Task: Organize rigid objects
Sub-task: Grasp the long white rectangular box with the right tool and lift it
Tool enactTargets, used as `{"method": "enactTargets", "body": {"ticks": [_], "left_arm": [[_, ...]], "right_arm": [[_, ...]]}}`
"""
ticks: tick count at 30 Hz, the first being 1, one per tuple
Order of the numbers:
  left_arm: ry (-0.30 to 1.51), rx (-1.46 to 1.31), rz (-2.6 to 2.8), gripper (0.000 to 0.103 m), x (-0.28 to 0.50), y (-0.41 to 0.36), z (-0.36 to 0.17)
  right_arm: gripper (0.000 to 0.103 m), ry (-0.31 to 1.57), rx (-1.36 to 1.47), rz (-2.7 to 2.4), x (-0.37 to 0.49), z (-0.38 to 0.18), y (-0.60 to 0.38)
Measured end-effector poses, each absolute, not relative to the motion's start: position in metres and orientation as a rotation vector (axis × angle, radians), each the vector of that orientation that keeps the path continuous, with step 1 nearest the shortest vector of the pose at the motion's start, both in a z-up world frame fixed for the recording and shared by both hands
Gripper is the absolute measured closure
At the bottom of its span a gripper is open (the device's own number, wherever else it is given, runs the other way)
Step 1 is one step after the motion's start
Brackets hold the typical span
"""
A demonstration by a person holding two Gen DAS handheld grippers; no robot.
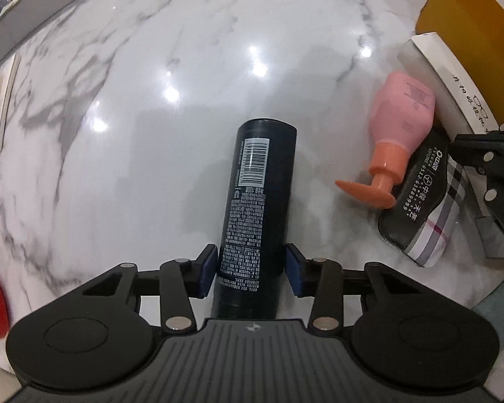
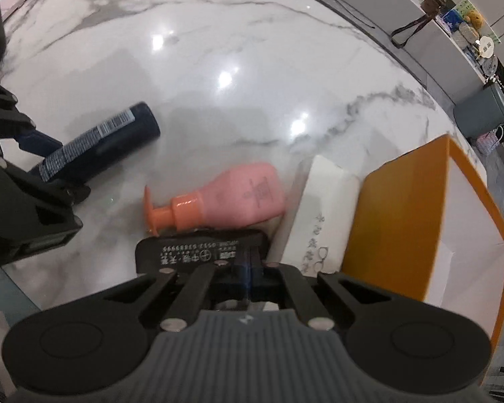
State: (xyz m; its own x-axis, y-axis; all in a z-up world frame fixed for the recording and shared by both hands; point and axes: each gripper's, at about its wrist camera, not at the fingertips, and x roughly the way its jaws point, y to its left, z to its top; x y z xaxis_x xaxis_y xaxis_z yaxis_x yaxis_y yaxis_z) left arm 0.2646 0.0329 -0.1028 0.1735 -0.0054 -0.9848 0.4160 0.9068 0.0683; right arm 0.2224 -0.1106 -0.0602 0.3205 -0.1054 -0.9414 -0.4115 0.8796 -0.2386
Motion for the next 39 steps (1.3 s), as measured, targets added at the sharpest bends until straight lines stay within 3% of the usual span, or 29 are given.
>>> {"method": "enactTargets", "body": {"ticks": [2, 6, 8, 9, 18, 20, 24, 28, 30, 34, 39], "left_arm": [[1.373, 0.352, -0.308, 0.055, 0.263, 0.036, -0.103], [1.377, 0.348, -0.308, 0.055, 0.267, 0.037, -0.105], [1.379, 0.352, -0.306, 0.055, 0.268, 0.037, -0.105], [1.379, 0.357, -0.307, 0.055, 0.268, 0.036, -0.105], [1.376, 0.380, -0.313, 0.055, 0.263, 0.035, -0.104], [1.379, 0.381, -0.312, 0.055, 0.262, 0.035, -0.104], [1.380, 0.386, -0.314, 0.056, 0.262, 0.035, -0.103], [1.383, 0.393, -0.320, 0.056, 0.260, 0.034, -0.103], [1.384, 0.393, -0.321, 0.056, 0.260, 0.034, -0.103], [1.389, 0.396, -0.321, 0.056, 0.259, 0.034, -0.103], [1.390, 0.395, -0.324, 0.056, 0.259, 0.035, -0.103]], "right_arm": [[0.096, 1.226, -0.515, 0.198, 0.221, -0.060, -0.111], [0.092, 1.246, -0.534, 0.183, 0.226, -0.055, -0.114], [0.059, 1.229, -0.591, 0.151, 0.227, -0.052, -0.110], [0.055, 1.218, -0.619, 0.147, 0.226, -0.052, -0.109], [0.054, 1.330, -0.647, 0.068, 0.235, -0.075, -0.115], [0.044, 1.333, -0.656, 0.052, 0.233, -0.080, -0.119], [0.044, 1.329, -0.640, 0.035, 0.232, -0.080, -0.118], [0.051, 1.306, -0.594, 0.021, 0.229, -0.074, -0.122], [0.057, 1.284, -0.591, 0.038, 0.229, -0.073, -0.125], [0.089, 1.241, -0.618, 0.092, 0.224, -0.062, -0.119], [0.094, 1.265, -0.644, 0.118, 0.230, -0.059, -0.115]]}}
